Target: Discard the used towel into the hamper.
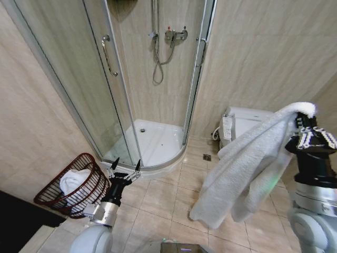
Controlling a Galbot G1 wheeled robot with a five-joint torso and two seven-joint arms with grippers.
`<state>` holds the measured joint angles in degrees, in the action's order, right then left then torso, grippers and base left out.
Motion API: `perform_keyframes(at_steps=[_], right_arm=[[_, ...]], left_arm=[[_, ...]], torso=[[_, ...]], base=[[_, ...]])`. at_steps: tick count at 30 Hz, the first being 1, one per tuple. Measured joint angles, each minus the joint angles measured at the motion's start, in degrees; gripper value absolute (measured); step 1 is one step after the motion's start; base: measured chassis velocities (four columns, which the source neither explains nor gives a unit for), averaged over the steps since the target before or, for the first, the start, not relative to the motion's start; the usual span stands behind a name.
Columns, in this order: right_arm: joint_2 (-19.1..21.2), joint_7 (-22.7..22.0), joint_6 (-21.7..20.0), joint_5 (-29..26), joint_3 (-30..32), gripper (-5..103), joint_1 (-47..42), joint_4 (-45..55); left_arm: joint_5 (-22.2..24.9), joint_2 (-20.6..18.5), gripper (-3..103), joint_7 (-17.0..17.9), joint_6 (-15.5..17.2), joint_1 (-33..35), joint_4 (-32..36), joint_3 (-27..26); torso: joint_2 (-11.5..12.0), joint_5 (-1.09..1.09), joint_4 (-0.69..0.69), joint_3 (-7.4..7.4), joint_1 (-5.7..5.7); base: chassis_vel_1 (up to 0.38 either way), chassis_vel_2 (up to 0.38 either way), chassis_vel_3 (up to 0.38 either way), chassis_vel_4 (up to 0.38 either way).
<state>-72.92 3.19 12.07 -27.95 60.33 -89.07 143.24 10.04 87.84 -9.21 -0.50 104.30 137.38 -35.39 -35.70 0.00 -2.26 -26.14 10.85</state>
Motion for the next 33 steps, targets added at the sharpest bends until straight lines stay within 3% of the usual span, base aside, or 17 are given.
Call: perform_keyframes(at_steps=[33], right_arm=[[-0.62,0.76,0.36,-0.35,0.26,1,-0.20,0.02]], left_arm=[[0.00,0.00,99,0.00,0.00,0.00,0.00,0.00]], torso=[[-8.72,0.00,0.00,-5.06,3.64]], base=[[0.000,0.000,0.000,0.000]])
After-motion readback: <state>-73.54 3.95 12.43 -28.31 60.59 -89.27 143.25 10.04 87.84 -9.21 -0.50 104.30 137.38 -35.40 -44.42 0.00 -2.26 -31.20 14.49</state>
